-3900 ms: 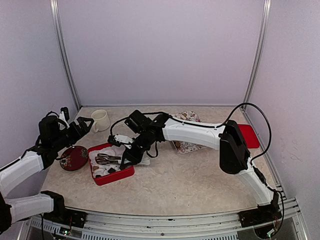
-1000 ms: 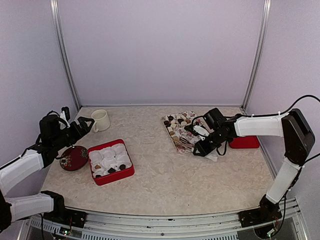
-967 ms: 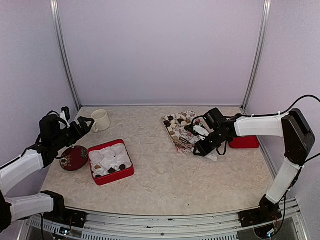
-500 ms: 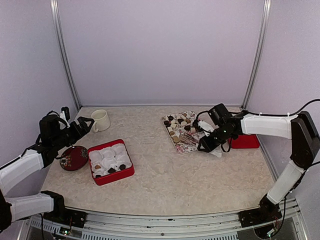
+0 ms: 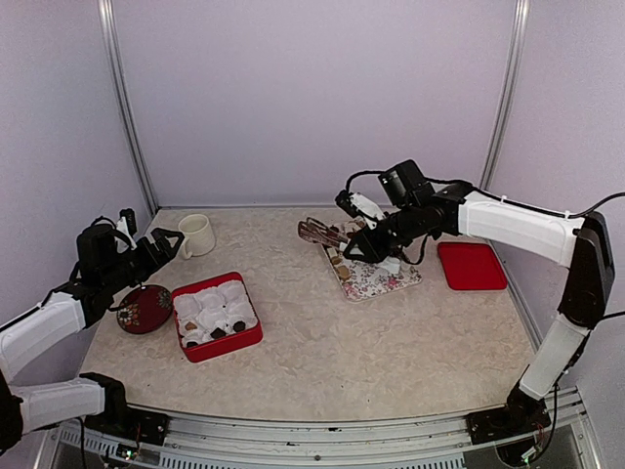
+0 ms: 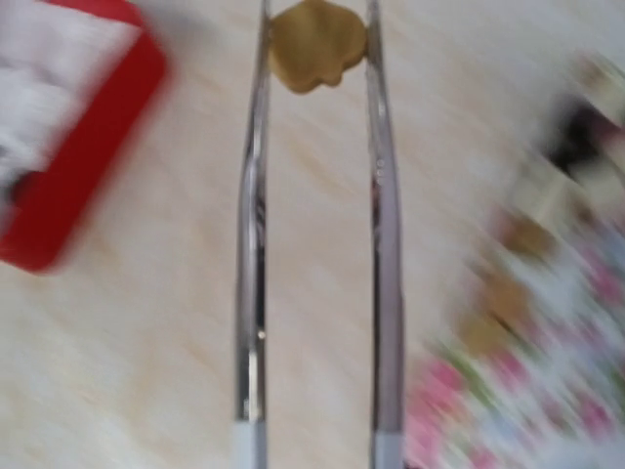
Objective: Pack the chocolate
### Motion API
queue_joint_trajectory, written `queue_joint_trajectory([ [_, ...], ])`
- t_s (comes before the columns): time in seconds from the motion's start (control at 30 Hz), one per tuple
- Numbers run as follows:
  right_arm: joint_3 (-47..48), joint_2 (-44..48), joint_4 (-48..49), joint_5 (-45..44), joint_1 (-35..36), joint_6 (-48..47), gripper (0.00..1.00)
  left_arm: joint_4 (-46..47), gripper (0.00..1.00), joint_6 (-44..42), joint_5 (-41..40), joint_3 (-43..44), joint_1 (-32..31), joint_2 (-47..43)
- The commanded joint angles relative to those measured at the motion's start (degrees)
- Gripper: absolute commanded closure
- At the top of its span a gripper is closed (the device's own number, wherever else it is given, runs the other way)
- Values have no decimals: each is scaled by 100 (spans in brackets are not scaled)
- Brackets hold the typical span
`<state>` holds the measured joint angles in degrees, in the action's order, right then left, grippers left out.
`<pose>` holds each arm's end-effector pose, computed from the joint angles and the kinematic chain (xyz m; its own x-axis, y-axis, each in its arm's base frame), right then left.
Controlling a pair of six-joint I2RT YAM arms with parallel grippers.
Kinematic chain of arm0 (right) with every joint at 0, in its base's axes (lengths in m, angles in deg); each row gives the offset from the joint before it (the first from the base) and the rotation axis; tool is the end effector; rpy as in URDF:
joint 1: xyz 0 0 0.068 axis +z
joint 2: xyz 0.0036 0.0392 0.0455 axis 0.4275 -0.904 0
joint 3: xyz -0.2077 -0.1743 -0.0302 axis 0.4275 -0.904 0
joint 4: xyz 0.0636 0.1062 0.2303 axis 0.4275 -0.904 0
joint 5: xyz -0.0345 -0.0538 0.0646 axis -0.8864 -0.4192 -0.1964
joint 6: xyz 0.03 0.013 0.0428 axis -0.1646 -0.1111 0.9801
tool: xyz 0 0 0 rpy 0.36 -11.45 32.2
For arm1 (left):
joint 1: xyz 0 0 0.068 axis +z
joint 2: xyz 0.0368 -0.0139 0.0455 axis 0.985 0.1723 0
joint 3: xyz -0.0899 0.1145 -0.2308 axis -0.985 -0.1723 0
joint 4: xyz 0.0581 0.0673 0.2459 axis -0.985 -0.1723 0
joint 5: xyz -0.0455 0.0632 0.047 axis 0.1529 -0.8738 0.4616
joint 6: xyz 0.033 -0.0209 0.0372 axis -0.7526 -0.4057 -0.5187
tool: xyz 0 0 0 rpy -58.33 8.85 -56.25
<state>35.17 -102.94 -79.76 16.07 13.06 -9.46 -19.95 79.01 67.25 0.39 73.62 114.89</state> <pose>0.2897 0.2406 0.2895 -0.5306 -0.4783 -0.6998 -0.7617 0.6312 0.1460 0.2135 -0.0324 0.2445 -0.4248 -0.5277 -0.7356 0.0921 0.7831 -0.6150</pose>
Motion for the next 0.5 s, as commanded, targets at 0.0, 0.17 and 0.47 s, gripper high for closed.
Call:
queue_joint_trajectory([
  [0.0,743,-670,-20,362,676,-70,72,56,1,-23,-29,107,41,-16],
  [0.17,1569,-1406,-23,390,1361,-156,72,14,1,-49,-54,116,39,-42],
  [0.47,2637,-2585,-86,610,1991,-129,72,29,1,-44,-32,161,49,-52],
])
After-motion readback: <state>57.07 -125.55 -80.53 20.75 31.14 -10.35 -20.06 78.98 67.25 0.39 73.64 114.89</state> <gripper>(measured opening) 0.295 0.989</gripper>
